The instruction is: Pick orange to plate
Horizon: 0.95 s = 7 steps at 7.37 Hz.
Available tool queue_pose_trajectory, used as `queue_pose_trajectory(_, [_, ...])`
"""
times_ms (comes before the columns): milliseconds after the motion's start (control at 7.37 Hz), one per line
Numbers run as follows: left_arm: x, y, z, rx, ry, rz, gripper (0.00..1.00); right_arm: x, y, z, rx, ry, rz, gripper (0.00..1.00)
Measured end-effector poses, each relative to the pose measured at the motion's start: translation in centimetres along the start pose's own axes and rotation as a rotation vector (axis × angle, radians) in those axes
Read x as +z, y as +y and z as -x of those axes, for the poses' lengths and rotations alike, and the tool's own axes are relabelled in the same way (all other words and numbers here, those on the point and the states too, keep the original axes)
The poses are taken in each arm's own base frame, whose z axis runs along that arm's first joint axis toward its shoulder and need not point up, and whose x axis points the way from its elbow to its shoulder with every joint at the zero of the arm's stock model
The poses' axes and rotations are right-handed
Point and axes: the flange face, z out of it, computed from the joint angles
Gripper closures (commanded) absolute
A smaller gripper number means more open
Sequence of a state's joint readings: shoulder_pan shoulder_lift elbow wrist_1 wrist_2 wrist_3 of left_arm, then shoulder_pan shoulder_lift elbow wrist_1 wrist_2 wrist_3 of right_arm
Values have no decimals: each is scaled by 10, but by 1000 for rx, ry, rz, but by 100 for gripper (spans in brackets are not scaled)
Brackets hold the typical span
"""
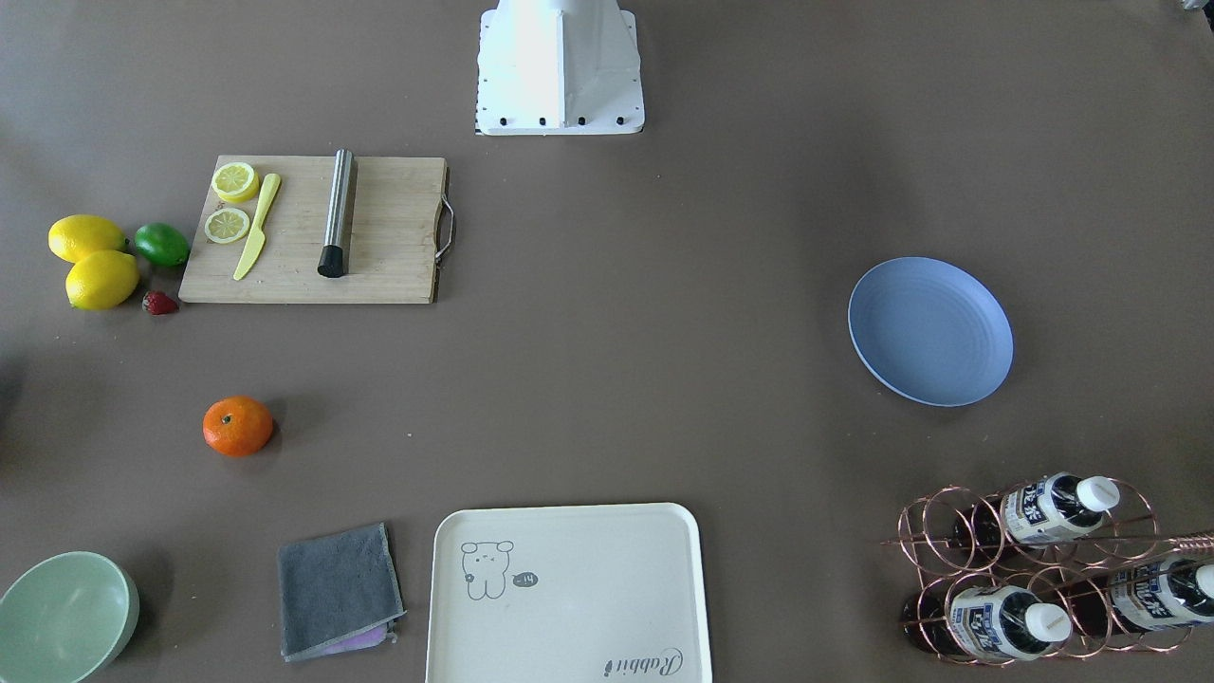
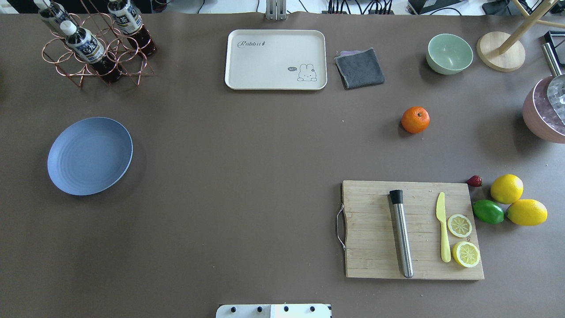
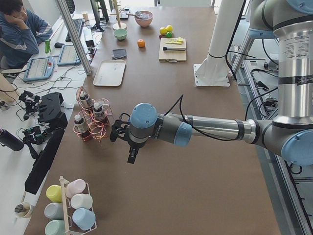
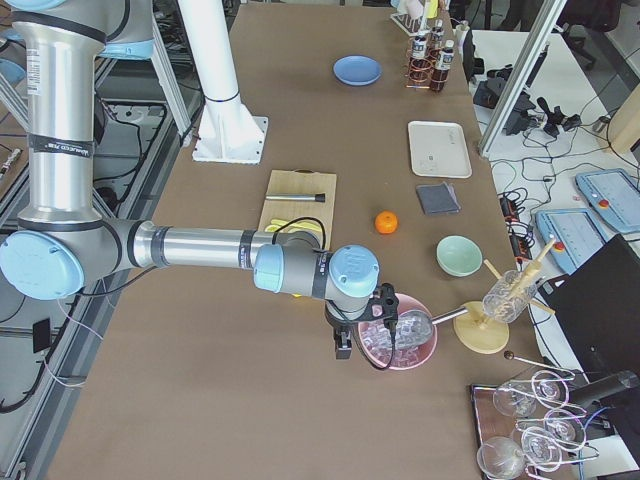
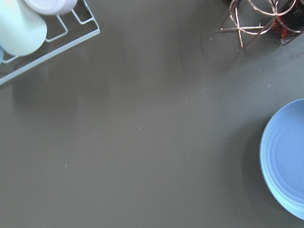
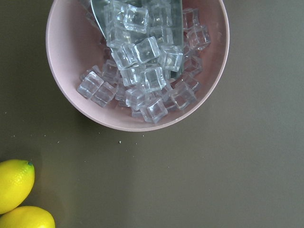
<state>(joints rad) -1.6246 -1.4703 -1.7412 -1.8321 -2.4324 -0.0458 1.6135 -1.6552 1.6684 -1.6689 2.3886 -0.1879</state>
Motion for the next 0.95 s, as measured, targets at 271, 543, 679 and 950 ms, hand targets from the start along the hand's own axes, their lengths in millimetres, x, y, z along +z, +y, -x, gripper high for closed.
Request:
queue_pose_trajectory(271, [4,-4,-4,58,24,-37,2,-12,-7,13,-30,3,-24,0])
queue_pose_trajectory(543, [27,-24,-34,143,55,-26,1,-27,-20,46,-94,11,-61,0])
queue_pose_trajectory(679, [44,-27,-46,138,67,1,1,-25,-29,68,-101,12,-77,0])
queue_pose_trajectory(950, [85,-26,-83,52,87,35,3,-2,-48,123,-37,1,-117,0])
